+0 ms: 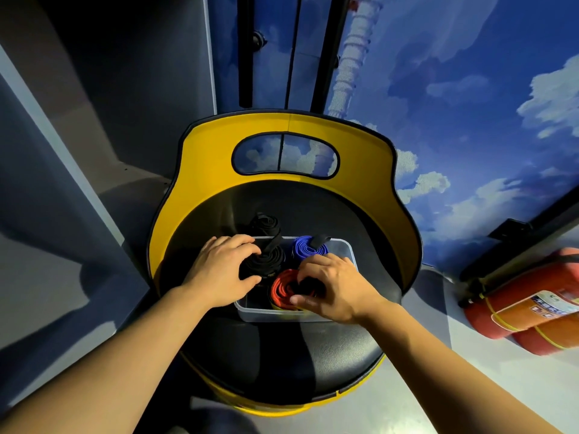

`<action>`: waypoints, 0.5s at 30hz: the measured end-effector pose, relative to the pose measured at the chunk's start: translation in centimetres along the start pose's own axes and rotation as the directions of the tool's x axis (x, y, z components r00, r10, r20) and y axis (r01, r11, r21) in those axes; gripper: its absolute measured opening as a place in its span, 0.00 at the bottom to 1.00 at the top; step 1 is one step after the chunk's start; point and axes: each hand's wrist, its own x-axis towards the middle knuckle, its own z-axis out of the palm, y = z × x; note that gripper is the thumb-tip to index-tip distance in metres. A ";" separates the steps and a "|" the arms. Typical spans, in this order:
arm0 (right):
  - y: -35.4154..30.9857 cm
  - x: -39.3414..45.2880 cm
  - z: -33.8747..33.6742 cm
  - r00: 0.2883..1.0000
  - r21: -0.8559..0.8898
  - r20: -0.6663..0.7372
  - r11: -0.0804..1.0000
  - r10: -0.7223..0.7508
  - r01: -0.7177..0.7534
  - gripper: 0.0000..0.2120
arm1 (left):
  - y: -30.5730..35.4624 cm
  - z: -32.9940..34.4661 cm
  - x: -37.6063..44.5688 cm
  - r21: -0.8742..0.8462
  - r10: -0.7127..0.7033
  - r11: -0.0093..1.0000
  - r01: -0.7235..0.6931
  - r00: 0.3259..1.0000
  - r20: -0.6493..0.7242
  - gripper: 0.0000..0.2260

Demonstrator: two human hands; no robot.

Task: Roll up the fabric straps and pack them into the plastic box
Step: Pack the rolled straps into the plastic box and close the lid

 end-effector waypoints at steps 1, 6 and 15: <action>0.0 -0.1 -0.1 1.000 -0.002 -0.004 1.000 -0.009 0.009 0.19 | 0.0 0.1 0.0 -0.013 0.002 1.000 -0.002 1.000 -0.011 0.24; 0.1 -0.2 -0.5 0.999 -0.055 -0.036 0.998 -0.013 0.011 0.17 | 0.0 0.5 0.1 -0.023 -0.004 1.000 0.003 0.999 -0.051 0.21; 0.6 -0.2 -0.7 0.998 -0.089 -0.037 0.994 0.059 -0.062 0.19 | 0.3 1.0 -0.4 -0.024 -0.056 0.998 0.054 0.995 -0.080 0.19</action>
